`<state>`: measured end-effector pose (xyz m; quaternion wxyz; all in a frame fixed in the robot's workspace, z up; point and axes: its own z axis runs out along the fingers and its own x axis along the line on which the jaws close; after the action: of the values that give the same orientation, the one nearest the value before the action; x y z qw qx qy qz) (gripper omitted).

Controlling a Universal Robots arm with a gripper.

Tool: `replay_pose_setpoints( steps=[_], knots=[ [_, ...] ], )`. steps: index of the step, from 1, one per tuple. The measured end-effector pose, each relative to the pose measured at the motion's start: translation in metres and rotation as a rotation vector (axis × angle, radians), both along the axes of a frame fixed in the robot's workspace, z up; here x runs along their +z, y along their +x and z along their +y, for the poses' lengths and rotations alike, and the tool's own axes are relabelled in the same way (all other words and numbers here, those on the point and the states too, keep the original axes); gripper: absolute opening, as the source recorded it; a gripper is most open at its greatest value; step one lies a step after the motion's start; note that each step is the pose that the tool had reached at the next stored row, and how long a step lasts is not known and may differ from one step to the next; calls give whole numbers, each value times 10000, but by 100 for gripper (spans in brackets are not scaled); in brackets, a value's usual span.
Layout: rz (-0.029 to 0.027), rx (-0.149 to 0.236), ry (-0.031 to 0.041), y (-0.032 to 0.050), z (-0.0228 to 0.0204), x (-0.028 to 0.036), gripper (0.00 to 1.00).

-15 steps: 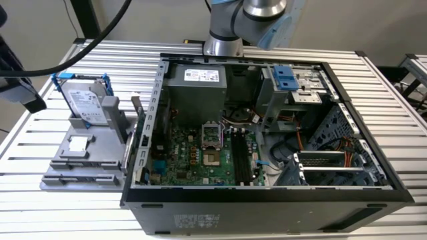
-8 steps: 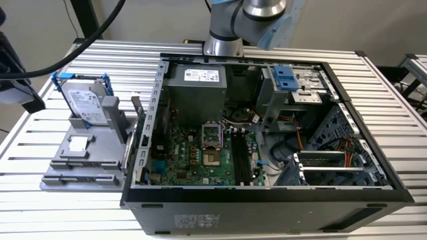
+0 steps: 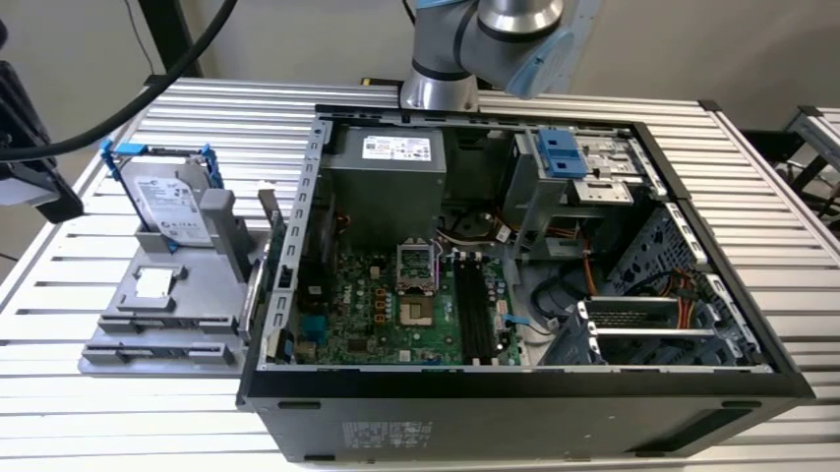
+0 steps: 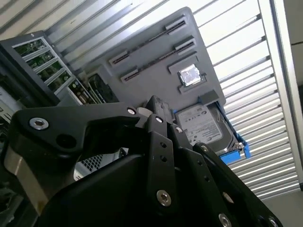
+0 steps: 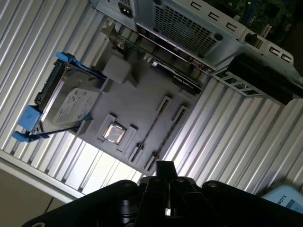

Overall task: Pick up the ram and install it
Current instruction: 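Pick up the ram and move it above insertion slot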

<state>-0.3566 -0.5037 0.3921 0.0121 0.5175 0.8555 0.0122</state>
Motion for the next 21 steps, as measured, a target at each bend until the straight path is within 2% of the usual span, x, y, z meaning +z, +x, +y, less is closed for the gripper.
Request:
replay_pose_setpoints(
  steps=[5,15,21],
  knots=[
    [25,-626,0,-3,0,-5,0],
    [41,-2133,3,-4,0,-23,0],
    [102,-3028,-2,-4,0,-31,0]
  ],
)
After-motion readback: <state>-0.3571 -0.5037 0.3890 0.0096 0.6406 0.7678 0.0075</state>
